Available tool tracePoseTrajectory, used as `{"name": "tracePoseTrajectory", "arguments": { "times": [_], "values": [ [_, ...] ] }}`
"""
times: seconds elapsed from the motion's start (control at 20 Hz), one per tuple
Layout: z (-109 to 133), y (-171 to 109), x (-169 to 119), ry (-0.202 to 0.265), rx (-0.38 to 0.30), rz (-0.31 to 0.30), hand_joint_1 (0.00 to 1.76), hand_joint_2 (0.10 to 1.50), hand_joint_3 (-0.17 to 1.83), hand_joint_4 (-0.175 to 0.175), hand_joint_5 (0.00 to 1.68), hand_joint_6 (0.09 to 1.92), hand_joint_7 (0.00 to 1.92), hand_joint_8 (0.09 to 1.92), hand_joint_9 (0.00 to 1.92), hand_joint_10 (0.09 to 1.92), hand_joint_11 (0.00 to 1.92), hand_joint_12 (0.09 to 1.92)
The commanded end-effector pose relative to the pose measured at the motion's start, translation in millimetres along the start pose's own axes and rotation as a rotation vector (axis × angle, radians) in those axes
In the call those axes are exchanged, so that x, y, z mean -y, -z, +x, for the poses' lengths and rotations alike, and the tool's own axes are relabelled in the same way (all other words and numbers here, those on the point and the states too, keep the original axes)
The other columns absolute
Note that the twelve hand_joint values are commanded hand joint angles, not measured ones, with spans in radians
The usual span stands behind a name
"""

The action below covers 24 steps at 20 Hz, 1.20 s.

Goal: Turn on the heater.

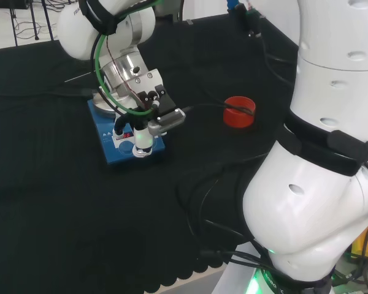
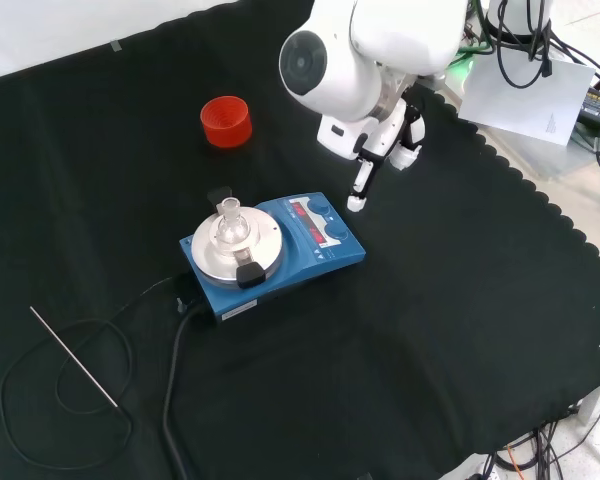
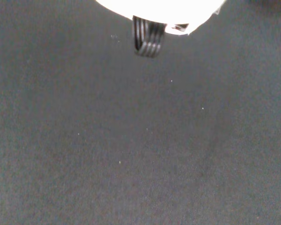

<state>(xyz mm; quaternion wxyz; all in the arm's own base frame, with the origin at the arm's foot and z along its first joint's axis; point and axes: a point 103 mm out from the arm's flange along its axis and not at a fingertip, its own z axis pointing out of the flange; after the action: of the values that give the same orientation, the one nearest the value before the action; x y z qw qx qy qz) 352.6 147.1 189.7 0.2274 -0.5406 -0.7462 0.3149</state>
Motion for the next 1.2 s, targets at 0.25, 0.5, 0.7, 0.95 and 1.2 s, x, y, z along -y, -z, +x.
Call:
{"name": "tracePoseTrajectory", "arguments": {
  "times": [0.25, 0.5, 0.7, 0.95, 1.2],
  "values": [
    [-10.9, 0.4, -12.1, -0.014, 0.015, 0.034, 1.39, 0.68, 1.0, -0.036, 0.26, 0.11, 1.5, 1.52, 1.65, 1.45, 1.5, 1.33],
    [-20.9, -1.4, -16.8, -0.016, 0.012, 0.043, 1.4, 0.68, 1.01, -0.036, 0.26, 0.1, 1.5, 1.52, 1.65, 1.45, 1.49, 1.33],
    [-23.7, -1.8, -20.4, -0.016, 0.02, 0.051, 1.4, 0.68, 1.01, -0.035, 0.27, 0.1, 1.5, 1.53, 1.65, 1.45, 1.49, 1.33],
    [-23.7, -0.9, -24.4, -0.016, 0.03, 0.056, 1.4, 0.67, 1.02, -0.035, 0.27, 0.09, 1.5, 1.53, 1.65, 1.45, 1.49, 1.33],
    [-17.2, 0.5, -27.8, -0.019, 0.035, 0.066, 1.4, 0.67, 1.02, -0.035, 0.28, 0.09, 1.5, 1.53, 1.65, 1.45, 1.49, 1.33]
  ]
}}
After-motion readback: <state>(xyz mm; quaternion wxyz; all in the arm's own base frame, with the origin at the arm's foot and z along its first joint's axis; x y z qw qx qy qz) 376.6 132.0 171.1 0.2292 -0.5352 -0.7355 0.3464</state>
